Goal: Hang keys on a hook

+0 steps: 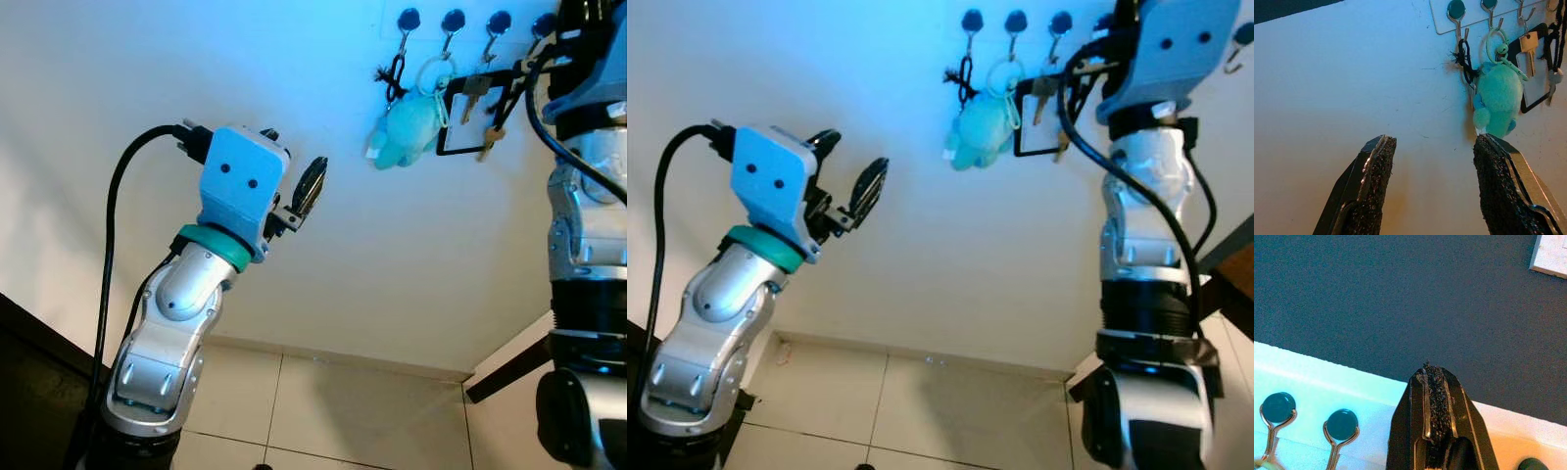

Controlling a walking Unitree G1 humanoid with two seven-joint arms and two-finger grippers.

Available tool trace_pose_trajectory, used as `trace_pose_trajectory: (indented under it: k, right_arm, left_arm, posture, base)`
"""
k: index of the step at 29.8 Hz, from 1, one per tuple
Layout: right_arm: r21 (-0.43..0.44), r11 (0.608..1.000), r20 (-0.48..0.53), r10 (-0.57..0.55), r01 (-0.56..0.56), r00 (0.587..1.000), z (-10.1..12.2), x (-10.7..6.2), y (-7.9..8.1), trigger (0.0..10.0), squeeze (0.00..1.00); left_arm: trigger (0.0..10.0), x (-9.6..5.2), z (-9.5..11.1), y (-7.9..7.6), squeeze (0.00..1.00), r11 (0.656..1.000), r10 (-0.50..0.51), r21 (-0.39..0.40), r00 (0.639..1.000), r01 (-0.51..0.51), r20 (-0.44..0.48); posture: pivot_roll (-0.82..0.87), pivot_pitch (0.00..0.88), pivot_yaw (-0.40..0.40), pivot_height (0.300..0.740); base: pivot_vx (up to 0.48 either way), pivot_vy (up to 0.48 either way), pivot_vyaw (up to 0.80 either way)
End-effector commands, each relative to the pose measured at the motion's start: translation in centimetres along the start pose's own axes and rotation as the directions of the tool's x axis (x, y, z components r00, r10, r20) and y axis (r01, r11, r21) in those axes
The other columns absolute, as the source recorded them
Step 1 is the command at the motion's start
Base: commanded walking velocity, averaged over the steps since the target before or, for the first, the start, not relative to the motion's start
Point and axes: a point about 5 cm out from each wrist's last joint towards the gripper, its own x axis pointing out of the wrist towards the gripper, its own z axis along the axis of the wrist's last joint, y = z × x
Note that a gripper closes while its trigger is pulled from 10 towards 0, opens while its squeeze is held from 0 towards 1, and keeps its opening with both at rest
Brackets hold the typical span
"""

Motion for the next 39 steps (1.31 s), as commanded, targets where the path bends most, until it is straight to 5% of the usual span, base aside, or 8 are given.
trace_pose_trajectory:
  k: [1,39]
  right_arm:
    - [-0.003,1.000,0.015,0.003,-0.003,1.000,0.27,0.28,-0.14,10.0,0.00]
    - [0.021,0.999,0.019,0.033,-0.033,0.999,-0.44,0.78,0.53,10.0,0.00]
  left_arm:
    - [10.0,-0.15,-0.32,-0.13,0.00,1.000,-0.007,0.001,1.000,0.007,-0.020]
    - [10.0,-0.15,-0.27,0.02,0.00,1.000,-0.003,0.005,1.000,0.003,-0.019]
  posture:
    - [-0.05,0.102,0.122,0.740]
    - [-0.05,0.100,0.119,0.740]
  base:
    - [0.000,0.000,0.00]
    - [0.000,0.000,0.00]
